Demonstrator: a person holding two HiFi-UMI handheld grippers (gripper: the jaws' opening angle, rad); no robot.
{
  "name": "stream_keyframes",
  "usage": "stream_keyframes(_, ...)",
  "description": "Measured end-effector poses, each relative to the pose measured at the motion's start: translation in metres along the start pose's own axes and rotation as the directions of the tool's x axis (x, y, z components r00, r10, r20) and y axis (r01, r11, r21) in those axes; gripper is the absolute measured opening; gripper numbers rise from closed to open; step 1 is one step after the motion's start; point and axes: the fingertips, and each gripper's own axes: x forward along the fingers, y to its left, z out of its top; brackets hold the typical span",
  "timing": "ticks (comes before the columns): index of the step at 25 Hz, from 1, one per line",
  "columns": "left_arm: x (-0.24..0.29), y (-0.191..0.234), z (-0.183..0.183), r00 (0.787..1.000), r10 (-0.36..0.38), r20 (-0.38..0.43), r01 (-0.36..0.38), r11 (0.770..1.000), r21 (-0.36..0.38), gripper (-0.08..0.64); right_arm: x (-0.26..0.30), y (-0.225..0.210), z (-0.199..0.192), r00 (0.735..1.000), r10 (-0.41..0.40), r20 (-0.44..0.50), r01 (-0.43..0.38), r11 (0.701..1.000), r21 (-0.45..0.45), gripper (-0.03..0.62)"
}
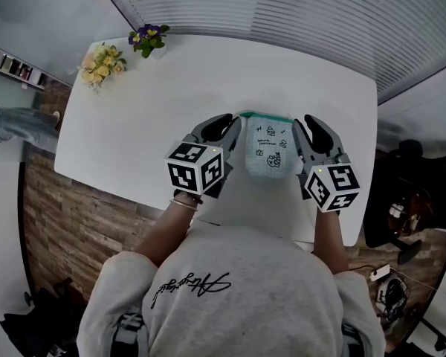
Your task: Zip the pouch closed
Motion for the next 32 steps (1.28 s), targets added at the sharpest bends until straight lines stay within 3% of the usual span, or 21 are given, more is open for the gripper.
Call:
stream_keyframes(11,-0.040,-0.046,0.041,0.989,-0.093,0.119,0.084,0.994,0.072,0.003,-0.035,0.037,0.050,0.989,0.072,0.130,-0.068,0.997,-0.029,0.065)
stream_keyframes(18,-0.063,-0.073,0.072,0.959,-0.168,0.227,0.153,0.985,0.084,0.000,-0.057,0.053,0.083,0.973,0.095,0.211,-0.083,0.994,-0.064,0.024)
stream_keyframes(32,-0.086,-0.102,0.095,0.937,-0.216,0.274,0.162,0.965,0.205,0.000,-0.079,0.069,0.116,0.952,0.123,0.279,-0.077,0.982,-0.171,0.002)
